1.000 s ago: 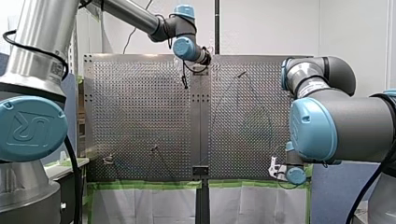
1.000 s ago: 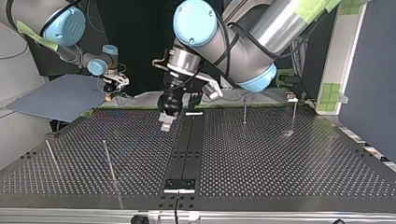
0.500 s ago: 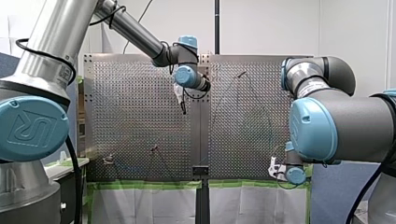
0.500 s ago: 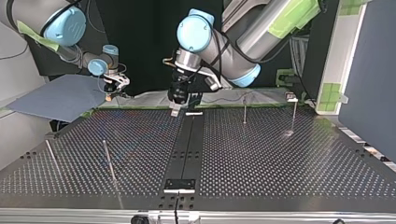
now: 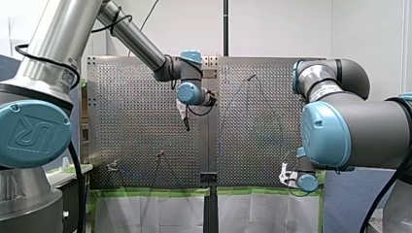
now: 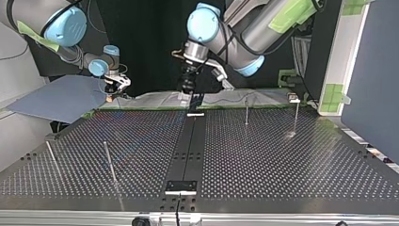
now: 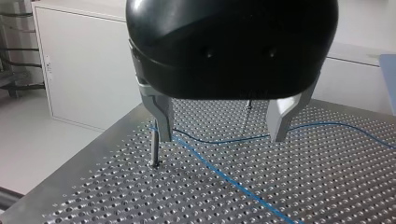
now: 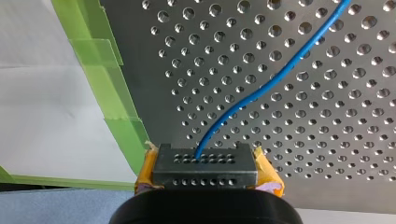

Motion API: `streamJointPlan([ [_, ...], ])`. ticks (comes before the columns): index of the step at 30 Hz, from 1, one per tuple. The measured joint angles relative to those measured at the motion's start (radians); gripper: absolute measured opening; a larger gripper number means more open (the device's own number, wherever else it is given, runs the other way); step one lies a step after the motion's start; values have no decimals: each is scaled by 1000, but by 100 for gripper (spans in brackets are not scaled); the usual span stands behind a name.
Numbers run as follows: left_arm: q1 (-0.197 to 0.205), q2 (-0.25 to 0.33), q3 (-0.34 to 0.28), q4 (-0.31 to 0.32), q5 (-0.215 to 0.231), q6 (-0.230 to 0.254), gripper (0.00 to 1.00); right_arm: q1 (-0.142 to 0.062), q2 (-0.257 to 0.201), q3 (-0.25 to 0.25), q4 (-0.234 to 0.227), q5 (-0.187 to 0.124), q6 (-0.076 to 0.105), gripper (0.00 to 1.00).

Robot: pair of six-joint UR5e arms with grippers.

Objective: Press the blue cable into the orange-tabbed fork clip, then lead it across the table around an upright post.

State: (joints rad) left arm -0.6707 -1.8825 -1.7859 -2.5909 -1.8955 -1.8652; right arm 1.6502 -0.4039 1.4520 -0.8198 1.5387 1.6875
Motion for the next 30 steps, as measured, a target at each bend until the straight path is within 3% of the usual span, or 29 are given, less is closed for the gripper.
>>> streamJointPlan([
  [30, 6, 0, -253, 253, 0, 1, 98, 4, 0, 0, 0, 0, -1, 0],
])
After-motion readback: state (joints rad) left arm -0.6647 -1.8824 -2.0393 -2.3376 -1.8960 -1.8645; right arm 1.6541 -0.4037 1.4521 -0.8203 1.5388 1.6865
